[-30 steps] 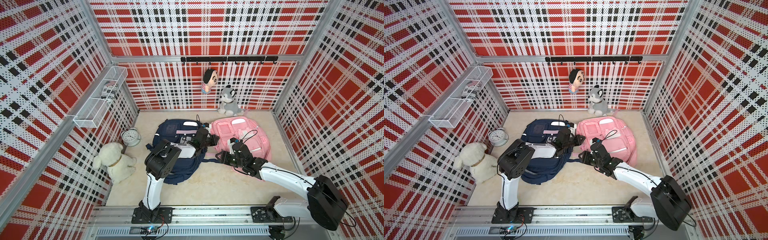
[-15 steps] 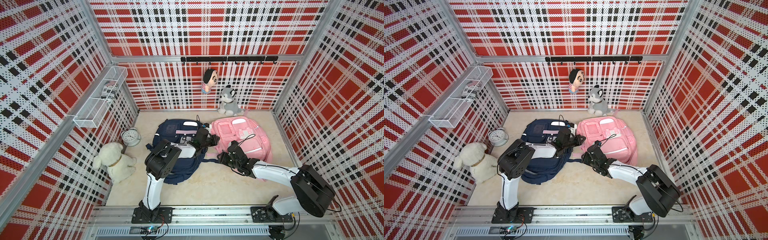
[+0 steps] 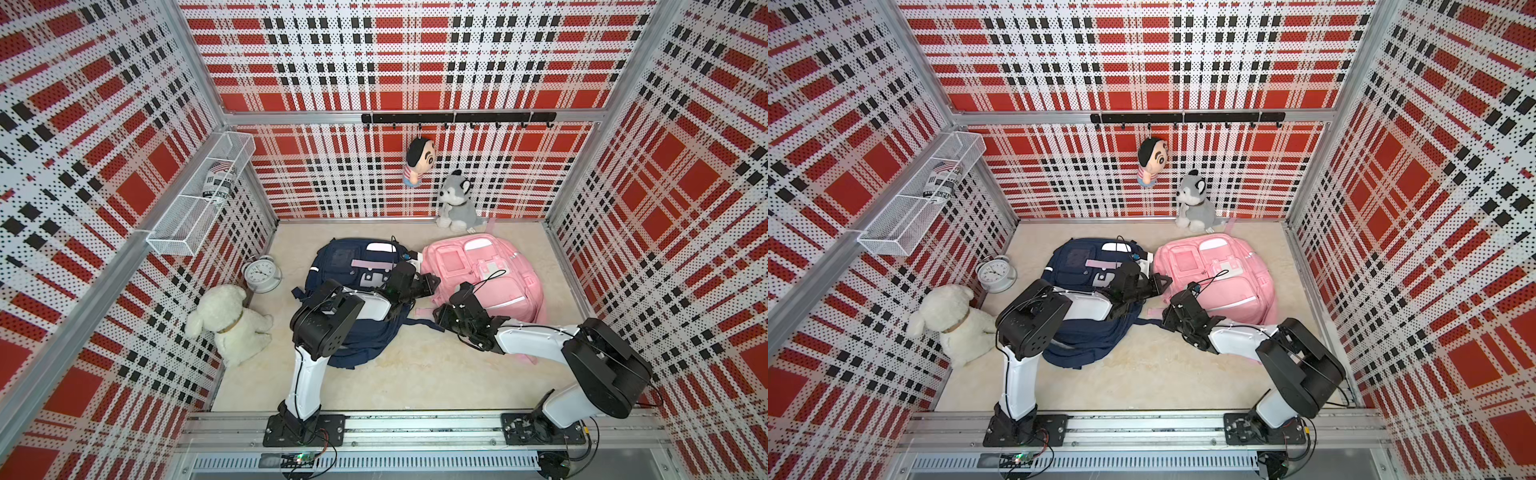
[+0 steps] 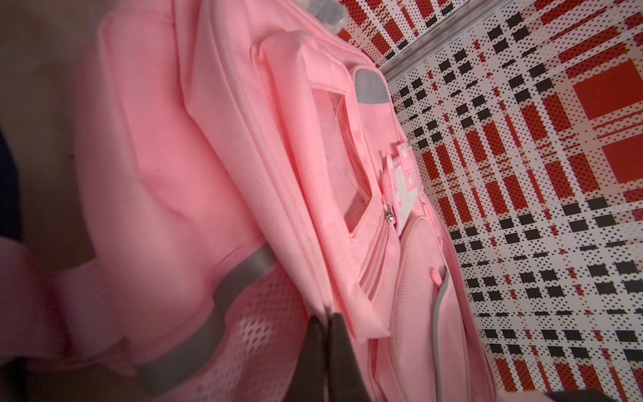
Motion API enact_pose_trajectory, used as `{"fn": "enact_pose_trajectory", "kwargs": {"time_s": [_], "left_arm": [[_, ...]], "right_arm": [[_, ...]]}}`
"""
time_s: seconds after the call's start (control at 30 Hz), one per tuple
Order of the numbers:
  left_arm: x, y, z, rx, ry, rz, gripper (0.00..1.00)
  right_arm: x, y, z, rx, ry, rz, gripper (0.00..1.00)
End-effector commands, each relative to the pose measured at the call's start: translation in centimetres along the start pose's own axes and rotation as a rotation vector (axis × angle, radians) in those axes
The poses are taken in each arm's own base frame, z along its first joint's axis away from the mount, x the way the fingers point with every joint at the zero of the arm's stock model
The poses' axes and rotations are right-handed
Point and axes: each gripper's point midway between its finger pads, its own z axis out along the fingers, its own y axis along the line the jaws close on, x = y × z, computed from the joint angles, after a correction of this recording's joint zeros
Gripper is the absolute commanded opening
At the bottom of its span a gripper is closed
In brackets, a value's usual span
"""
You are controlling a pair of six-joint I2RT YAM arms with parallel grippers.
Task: Zip up the backpack
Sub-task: Adjust the backpack at the center of the board, then zip the zipper on the backpack.
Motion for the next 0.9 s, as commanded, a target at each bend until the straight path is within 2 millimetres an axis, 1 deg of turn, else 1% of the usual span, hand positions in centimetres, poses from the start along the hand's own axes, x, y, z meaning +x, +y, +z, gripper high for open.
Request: {"fn": "enact_pose_trajectory", "kwargs": {"time_s": [0.0, 0.1, 0.27, 0.37, 0.57, 0.73, 0.87], "left_arm": [[0.5, -2.7, -0.8, 0.077, 0.020, 0.031, 0.00], [0.6, -2.5, -1.0, 0.073, 0.021, 0.028, 0.00], [0.6, -2.1, -1.1, 0.069, 0.017, 0.014, 0.00], [0.4, -1.9, -1.2, 0.068, 0.012, 0.006, 0.00], [0.2, -2.0, -1.1, 0.072, 0.007, -0.004, 0.00], [0.1, -1.8, -1.0, 0.067, 0.005, -0.010, 0.00], [0.2, -1.5, -0.9, 0.056, 0.001, -0.016, 0.00]], "right_arm": [[-1.4, -0.8, -0.1, 0.017, -0.067, 0.020, 0.42], [-1.8, -1.1, 0.0, 0.014, -0.069, 0.026, 0.40], [-1.9, -1.4, 0.3, 0.017, -0.053, 0.019, 0.33], [-1.9, -1.6, 0.4, 0.018, -0.047, 0.016, 0.27], [-1.8, -2.5, 0.7, 0.032, -0.031, 0.014, 0.16], [-1.6, -3.4, 0.7, 0.037, -0.023, 0.026, 0.02], [-0.9, -3.8, 0.6, 0.043, 0.007, 0.007, 0.00]]}}
